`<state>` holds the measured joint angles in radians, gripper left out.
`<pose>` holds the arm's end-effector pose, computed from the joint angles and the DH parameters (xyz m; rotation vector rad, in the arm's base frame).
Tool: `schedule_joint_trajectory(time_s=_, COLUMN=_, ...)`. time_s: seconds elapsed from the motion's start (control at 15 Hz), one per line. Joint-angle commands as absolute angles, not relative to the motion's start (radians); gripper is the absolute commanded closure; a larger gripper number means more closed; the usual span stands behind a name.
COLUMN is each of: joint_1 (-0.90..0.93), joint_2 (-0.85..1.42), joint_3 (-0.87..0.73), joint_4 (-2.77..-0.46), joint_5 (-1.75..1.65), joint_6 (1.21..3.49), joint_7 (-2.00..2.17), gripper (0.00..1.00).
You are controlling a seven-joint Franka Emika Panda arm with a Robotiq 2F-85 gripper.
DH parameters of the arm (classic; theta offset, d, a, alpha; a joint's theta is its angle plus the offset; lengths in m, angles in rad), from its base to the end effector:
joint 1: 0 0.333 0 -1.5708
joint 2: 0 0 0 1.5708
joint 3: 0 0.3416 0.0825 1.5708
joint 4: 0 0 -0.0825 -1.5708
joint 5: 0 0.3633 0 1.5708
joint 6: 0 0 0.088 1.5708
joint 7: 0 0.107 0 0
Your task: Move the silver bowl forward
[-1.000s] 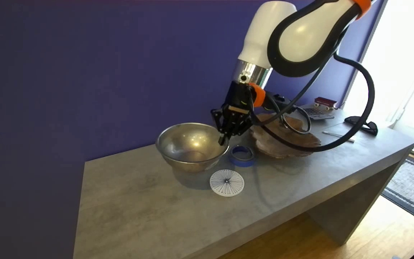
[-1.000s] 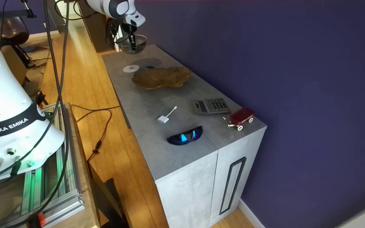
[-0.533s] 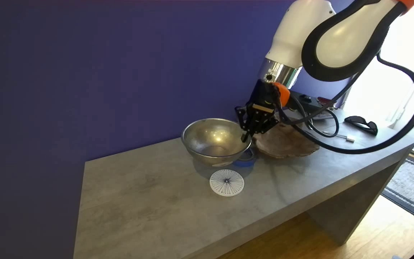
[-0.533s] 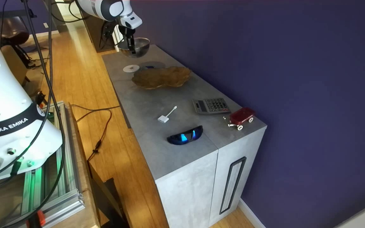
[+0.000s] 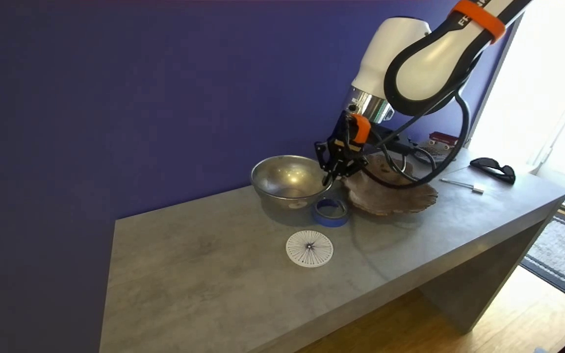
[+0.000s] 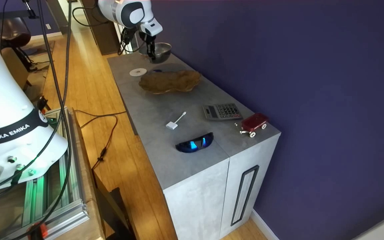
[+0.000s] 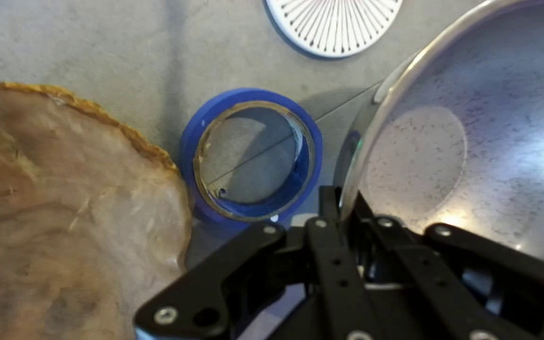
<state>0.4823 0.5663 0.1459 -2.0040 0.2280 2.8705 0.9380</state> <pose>0.5241 0.3562 0.2414 -2.7029 0.7700 -0.1308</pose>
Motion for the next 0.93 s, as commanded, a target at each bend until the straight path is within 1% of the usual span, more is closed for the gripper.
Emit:
schedule_joint_trajectory(time_s=0.0, joint_1=0.500, joint_2=0.632, joint_3=0.125, joint_4=-1.898, joint_5=0.225, joint_6=2.850, joint_7=0.969, gripper=0.98)
schedule_joint_trajectory(time_s=0.8, joint_1=0.555, joint_2=0.759, joint_3=0.072, joint_4=-1.745, joint_5=0.210, joint_6=2.796, joint_7=1.004, gripper=0.98)
schedule_joint_trajectory(time_s=0.87, joint_1=0.560, joint_2=0.759, joint_3=0.068, joint_4=-1.742, joint_5=0.208, joint_6=2.790, joint_7=1.009, gripper=0.67)
